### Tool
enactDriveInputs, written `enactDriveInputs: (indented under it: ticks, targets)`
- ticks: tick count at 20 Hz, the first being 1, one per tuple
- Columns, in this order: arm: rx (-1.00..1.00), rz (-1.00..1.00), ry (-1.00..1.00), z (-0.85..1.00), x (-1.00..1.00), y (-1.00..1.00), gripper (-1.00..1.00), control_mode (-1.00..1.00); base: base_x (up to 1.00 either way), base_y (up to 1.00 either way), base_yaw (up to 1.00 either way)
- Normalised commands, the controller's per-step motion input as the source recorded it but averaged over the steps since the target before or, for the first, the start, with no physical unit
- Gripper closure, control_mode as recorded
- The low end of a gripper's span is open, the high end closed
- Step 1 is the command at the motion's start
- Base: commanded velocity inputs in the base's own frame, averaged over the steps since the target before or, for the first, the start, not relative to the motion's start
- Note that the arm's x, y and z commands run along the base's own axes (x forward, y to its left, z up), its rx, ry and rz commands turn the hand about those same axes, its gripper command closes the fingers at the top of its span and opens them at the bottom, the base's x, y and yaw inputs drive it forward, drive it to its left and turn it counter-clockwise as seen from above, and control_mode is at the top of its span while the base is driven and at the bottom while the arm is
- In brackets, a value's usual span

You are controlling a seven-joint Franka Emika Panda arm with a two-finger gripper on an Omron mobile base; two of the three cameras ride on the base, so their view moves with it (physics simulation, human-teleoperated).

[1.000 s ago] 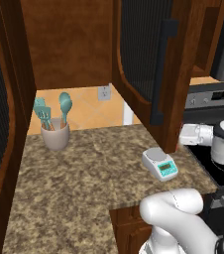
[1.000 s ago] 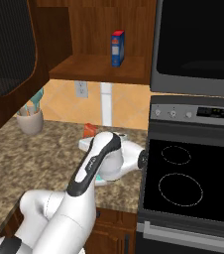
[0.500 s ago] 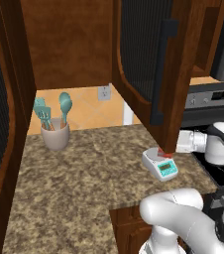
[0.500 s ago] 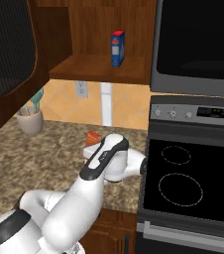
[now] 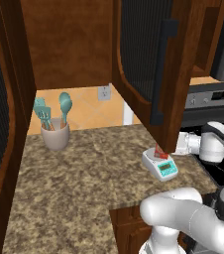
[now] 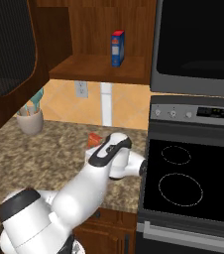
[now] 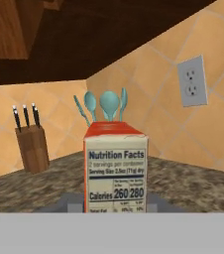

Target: Pick the boxed food and place it on the digital scale for weighing, and close the cabinet.

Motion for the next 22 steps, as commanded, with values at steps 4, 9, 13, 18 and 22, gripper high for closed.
enactDriveInputs:
  ticks: [4, 9, 13, 18, 22]
  targets:
    - [-0.01, 0.00, -0.09, -0.12, 0.13, 0.00, 1.00, -1.00, 0.00, 0.00, 0.00]
    - [-0.02, 0.00, -0.05, -0.08, 0.17, 0.05, 1.00, -1.00, 0.00, 0.00, 0.00]
    - [-0.01, 0.00, -0.05, -0.10, 0.18, 0.03, 1.00, -1.00, 0.00, 0.00, 0.00]
    - [0.00, 0.00, -0.01, -0.27, 0.22, 0.00, 1.00, -1.00, 0.00, 0.00, 0.00]
    - [-0.01, 0.00, -0.01, -0.22, 0.02, 0.00, 1.00, -1.00, 0.00, 0.00, 0.00]
